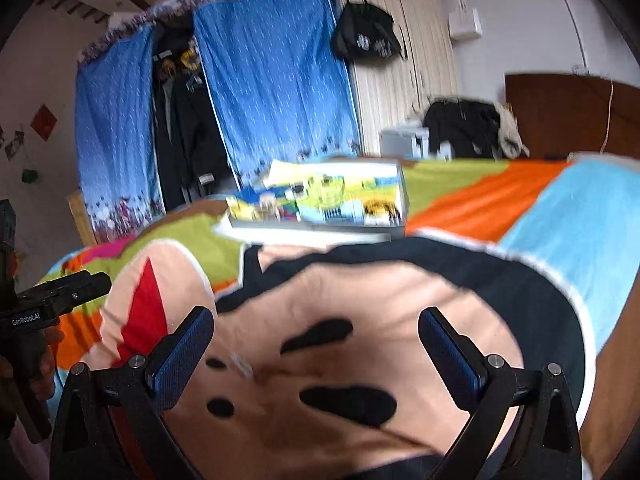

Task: Organize jewelry
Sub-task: 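Move both tools from the tray back over the white clip and gold chain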

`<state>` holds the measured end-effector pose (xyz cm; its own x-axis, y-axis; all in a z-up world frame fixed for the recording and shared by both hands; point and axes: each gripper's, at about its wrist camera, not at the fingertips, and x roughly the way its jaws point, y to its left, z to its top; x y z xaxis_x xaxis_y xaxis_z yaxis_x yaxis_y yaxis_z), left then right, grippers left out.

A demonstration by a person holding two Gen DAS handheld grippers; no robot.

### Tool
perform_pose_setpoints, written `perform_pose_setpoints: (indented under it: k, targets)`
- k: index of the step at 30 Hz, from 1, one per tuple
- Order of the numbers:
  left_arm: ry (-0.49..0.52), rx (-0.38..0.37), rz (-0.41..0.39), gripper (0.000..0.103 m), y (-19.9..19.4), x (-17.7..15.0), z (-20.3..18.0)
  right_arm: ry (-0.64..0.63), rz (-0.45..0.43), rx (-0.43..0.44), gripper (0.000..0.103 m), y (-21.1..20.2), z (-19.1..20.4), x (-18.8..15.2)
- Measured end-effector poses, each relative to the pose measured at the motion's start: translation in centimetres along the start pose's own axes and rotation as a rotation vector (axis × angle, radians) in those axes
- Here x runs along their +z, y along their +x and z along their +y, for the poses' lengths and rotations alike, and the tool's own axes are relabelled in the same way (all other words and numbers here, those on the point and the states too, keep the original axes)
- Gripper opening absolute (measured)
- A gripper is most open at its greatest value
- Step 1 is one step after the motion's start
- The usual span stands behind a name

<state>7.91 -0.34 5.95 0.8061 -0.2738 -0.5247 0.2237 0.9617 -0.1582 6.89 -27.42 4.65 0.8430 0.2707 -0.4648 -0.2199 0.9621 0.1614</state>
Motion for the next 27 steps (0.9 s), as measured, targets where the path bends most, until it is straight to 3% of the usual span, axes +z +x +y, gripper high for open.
perform_pose_setpoints:
  k: [13,18,27]
  targets:
    - [-0.012,-0.04,0.254,0.098,6.2,-4.1,1.1,0.036,0.261,0.028,0.103,5.7,-1.0,-5.0]
    - [-0.026,-0.113,0.343,0.098,8.9,-4.2,1.4,0.012,0.328,0.081,0.103,8.5,-1.1,-5.7]
    - [0.027,-0.185,0.417,0.097,13.4,-4.2,0.4,-0.089,0.399,0.109,0.103,12.1,-1.7,-6.0]
